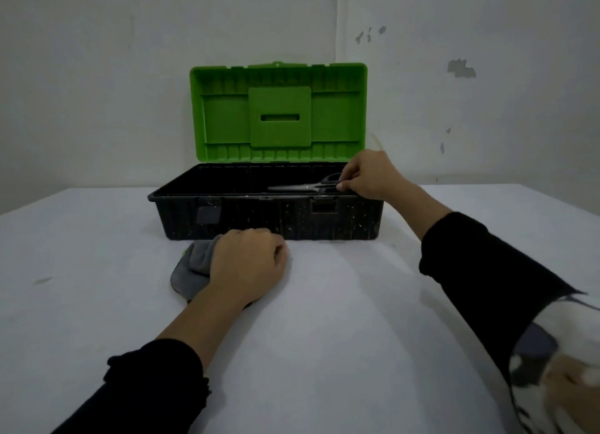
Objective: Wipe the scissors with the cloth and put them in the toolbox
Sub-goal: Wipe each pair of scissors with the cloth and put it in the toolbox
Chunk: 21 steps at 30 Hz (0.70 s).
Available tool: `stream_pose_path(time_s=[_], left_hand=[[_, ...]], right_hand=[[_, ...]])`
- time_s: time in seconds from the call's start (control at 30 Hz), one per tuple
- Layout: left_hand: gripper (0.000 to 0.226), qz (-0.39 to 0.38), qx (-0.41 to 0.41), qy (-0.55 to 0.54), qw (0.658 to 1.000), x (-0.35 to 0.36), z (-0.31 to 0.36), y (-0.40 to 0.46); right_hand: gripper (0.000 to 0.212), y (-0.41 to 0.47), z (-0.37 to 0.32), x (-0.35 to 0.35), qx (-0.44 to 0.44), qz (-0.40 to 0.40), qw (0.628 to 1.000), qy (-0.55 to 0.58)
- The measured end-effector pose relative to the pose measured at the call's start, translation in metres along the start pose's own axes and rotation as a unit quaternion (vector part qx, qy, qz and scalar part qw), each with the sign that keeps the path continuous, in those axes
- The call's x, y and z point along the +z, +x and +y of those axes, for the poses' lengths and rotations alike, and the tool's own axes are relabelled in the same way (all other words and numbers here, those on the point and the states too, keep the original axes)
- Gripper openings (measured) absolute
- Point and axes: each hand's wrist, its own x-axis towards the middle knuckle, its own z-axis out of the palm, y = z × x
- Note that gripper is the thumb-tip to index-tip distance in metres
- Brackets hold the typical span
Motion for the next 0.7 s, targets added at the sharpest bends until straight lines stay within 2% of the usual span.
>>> stream_pose_path(time_s=[0.1,0.23,0.4,0.53,0.6,0.7], left_hand=[[0.027,0.000,-0.006,-0.003,1.000,0.003,-0.002,0.002],[0.025,-0.001,-0.007,-0.017,1.000,0.003,-0.002,0.003],[0.023,0.006,-0.011,-0.027,1.000,0.000,-0.001,0.003],[0.016,0.013,-0.035,-0.143,0.989,-0.012,0.000,0.005],[0.013,0.043,-0.051,-0.194,0.979,-0.024,-0.006,0.009],[0.012,0.108,-0.091,-0.212,0.967,-0.045,-0.028,0.019]], right_hand=[[0.018,0.011,0.001,-0.001,0.013,-0.065,0.998,-0.009],[0.022,0.019,0.003,0.003,0.012,-0.083,0.996,-0.008],[0.020,0.014,0.000,0.000,-0.017,-0.053,0.998,0.035],[0.013,0.006,-0.016,0.006,-0.060,-0.001,0.997,0.051],[0.016,0.005,-0.031,0.013,-0.087,0.028,0.995,0.049],[0.025,0.018,-0.058,0.028,-0.115,0.044,0.991,0.057]])
